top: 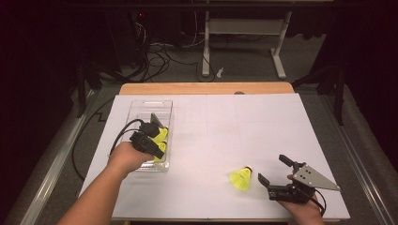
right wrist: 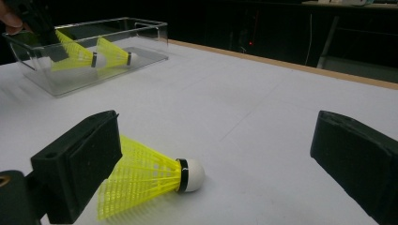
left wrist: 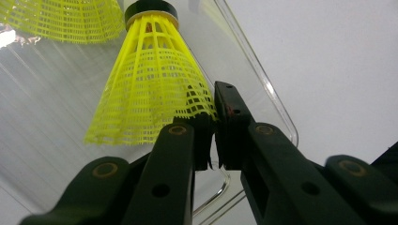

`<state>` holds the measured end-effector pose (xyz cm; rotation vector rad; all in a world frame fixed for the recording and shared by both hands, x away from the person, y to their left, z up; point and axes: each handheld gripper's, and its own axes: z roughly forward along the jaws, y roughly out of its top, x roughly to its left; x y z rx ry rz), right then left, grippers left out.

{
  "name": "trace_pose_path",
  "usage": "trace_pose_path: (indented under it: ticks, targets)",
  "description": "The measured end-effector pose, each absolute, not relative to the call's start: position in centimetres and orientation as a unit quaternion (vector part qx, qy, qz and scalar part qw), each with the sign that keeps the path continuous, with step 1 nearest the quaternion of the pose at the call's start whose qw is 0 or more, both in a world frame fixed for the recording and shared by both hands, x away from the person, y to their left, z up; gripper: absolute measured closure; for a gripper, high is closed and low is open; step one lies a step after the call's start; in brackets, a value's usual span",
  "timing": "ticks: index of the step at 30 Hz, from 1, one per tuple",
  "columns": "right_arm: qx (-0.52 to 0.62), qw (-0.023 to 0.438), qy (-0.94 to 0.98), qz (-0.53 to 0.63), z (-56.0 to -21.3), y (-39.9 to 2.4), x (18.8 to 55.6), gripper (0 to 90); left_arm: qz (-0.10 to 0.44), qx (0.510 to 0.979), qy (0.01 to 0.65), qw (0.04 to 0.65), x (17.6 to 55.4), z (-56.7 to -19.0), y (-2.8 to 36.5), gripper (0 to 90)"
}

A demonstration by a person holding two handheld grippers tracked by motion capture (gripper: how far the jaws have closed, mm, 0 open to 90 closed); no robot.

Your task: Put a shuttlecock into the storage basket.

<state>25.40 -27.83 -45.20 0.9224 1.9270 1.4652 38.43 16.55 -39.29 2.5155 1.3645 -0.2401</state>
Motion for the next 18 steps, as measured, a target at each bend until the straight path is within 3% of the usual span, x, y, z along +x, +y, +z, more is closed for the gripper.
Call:
trace_pose_path:
  ticks: [18]
  targets:
    - [0.341,0.272,0.716,0.545,-45.18,-27.84,25.37,3.1,-0.092,0.866,0.476,0.122,38.56,-40.38,16.39,83.9]
